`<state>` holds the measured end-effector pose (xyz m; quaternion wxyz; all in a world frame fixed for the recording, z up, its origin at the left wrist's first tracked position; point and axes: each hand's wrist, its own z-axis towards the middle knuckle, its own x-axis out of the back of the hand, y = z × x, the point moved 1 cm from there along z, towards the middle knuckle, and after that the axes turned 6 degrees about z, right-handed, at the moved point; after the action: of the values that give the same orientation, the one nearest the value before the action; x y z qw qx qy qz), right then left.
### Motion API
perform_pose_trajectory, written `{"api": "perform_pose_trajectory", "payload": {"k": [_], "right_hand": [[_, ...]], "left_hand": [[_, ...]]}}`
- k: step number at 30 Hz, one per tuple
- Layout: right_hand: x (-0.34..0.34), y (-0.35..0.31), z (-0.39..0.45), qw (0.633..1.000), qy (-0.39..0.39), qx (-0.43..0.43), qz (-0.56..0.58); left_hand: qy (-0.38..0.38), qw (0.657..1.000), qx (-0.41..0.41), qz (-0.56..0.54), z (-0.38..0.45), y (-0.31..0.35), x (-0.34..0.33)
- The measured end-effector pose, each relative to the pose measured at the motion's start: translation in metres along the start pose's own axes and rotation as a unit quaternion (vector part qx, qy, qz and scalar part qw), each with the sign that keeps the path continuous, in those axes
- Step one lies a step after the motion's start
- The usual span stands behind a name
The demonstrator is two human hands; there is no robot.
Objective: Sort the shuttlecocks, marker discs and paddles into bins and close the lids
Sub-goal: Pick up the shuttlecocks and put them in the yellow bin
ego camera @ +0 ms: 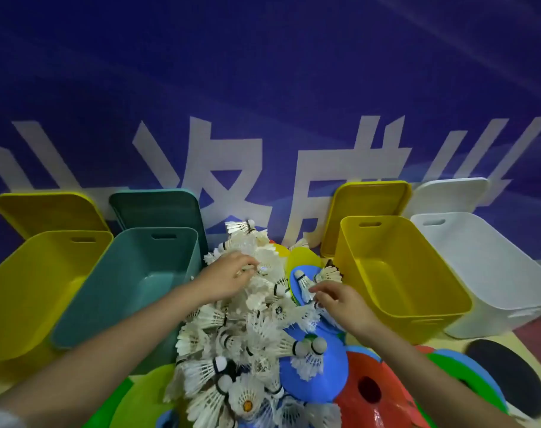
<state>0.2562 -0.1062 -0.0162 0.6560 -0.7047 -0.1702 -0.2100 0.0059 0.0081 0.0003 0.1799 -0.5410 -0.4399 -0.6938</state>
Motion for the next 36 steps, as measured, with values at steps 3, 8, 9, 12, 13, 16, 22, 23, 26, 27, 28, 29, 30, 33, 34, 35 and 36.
{"api": "perform_pose_trajectory", "payload": {"k": [3, 8, 9, 12, 13, 16, 22, 23, 26, 27, 28, 29, 30, 33, 34, 35, 36], "right_hand": [[-0.007, 0.025, -0.018, 0.999, -0.030, -0.014, -0.001], [-0.027, 0.074, -0.055, 0.997, -0.058, -0.055, 0.012], [-0.032, 0.081, -0.060, 0.996, -0.062, -0.062, 0.022], [-0.045, 0.089, -0.068, 0.994, -0.071, -0.078, 0.040], [-0.049, 0.090, -0.068, 0.994, -0.066, -0.082, 0.041], [-0.056, 0.089, -0.068, 0.993, -0.023, -0.096, 0.057], [-0.064, 0.079, -0.076, 0.978, 0.096, -0.103, 0.156], [-0.064, 0.077, -0.076, 0.970, 0.126, -0.102, 0.181], [-0.061, 0.069, -0.074, 0.949, 0.203, -0.085, 0.224], [-0.058, 0.065, -0.073, 0.944, 0.225, -0.076, 0.227], [-0.055, 0.060, -0.071, 0.941, 0.246, -0.069, 0.223], [-0.051, 0.057, -0.069, 0.938, 0.266, -0.061, 0.214], [-0.047, 0.054, -0.066, 0.936, 0.282, -0.055, 0.204], [-0.032, 0.051, -0.060, 0.932, 0.308, -0.044, 0.185], [-0.027, 0.049, -0.059, 0.931, 0.313, -0.039, 0.182], [-0.021, 0.045, -0.059, 0.930, 0.320, -0.031, 0.180], [-0.015, 0.042, -0.058, 0.928, 0.328, -0.022, 0.176]], "left_hand": [[-0.061, 0.995, -0.023, 0.074, -0.003, -0.016, -0.009], [-0.139, 0.975, -0.069, 0.157, -0.007, -0.037, -0.027], [-0.138, 0.971, -0.082, 0.178, -0.006, -0.037, -0.029], [-0.123, 0.966, -0.101, 0.203, 0.004, -0.034, -0.033], [-0.119, 0.968, -0.099, 0.197, 0.007, -0.033, -0.035], [-0.107, 0.979, -0.081, 0.155, 0.015, -0.027, -0.038], [-0.073, 0.997, -0.029, 0.007, 0.022, -0.020, -0.045], [-0.062, 0.998, -0.021, -0.020, 0.022, -0.018, -0.044], [-0.009, 0.996, 0.001, -0.093, 0.024, -0.007, -0.041], [0.003, 0.992, 0.011, -0.123, 0.024, -0.002, -0.039], [0.013, 0.988, 0.020, -0.152, 0.024, 0.002, -0.038], [0.020, 0.985, 0.027, -0.171, 0.024, 0.005, -0.038], [0.026, 0.982, 0.034, -0.182, 0.024, 0.007, -0.038], [0.032, 0.976, 0.048, -0.210, 0.025, 0.012, -0.041], [0.031, 0.974, 0.049, -0.219, 0.026, 0.015, -0.042], [0.029, 0.973, 0.047, -0.225, 0.026, 0.018, -0.043], [0.028, 0.972, 0.043, -0.229, 0.026, 0.022, -0.044]]}}
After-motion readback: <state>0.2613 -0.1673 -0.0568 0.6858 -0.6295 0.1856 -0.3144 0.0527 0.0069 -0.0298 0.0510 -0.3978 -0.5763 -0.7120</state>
